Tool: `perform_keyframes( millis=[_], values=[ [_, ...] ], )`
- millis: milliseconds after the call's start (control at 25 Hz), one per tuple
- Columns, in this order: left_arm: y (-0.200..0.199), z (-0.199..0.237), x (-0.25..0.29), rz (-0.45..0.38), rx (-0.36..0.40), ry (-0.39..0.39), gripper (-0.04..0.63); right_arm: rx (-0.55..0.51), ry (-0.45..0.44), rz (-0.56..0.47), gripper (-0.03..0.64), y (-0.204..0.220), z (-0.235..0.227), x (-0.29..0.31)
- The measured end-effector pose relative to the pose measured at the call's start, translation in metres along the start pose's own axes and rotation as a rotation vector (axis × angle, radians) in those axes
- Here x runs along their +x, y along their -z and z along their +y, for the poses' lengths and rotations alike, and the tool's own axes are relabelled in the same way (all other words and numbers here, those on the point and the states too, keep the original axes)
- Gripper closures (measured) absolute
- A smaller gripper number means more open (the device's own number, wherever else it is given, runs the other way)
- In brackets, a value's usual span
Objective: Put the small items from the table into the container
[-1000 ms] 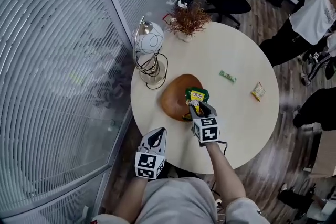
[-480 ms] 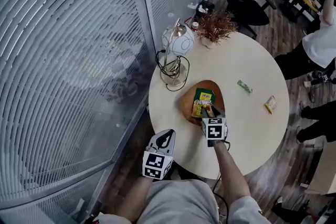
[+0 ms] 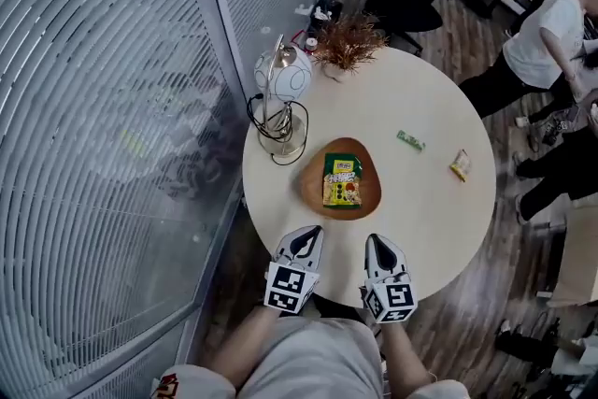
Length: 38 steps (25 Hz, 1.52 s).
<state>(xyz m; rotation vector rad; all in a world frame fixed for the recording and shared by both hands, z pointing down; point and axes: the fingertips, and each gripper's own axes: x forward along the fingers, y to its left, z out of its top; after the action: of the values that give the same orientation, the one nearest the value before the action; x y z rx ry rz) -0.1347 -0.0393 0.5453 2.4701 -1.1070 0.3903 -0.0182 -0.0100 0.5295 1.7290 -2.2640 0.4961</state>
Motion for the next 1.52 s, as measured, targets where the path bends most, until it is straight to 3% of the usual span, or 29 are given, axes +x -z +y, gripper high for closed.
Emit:
perform_keyframes(
  millis=[200, 480, 800, 1160, 1520],
  values=[
    [-0.005, -0.021, 0.016, 0.004, 0.054, 0.097, 0.609, 0.054, 0.11, -0.029, 0.601, 0.01, -0.006, -0.036],
    [-0.011, -0.048, 0.031, -0.006, 0.109, 0.154, 0.604, 0.103, 0.173, -0.042, 0.601, 0.019, -0.02, -0.05],
    [-0.02, -0.076, 0.064, -0.013, 0.103, 0.118, 0.604, 0.1, 0.1, -0.059, 0.601, 0.013, -0.062, -0.043],
    [-0.021, -0.135, 0.127, -0.009, 0.044, 0.032, 0.604, 0.078, 0.092, 0.027, 0.601, 0.04, -0.199, -0.034],
    [-0.038, -0.189, 0.182, -0.016, 0.017, -0.001, 0.604, 0.027, 0.269, 0.085, 0.6, 0.048, -0.39, 0.013]
  ],
)
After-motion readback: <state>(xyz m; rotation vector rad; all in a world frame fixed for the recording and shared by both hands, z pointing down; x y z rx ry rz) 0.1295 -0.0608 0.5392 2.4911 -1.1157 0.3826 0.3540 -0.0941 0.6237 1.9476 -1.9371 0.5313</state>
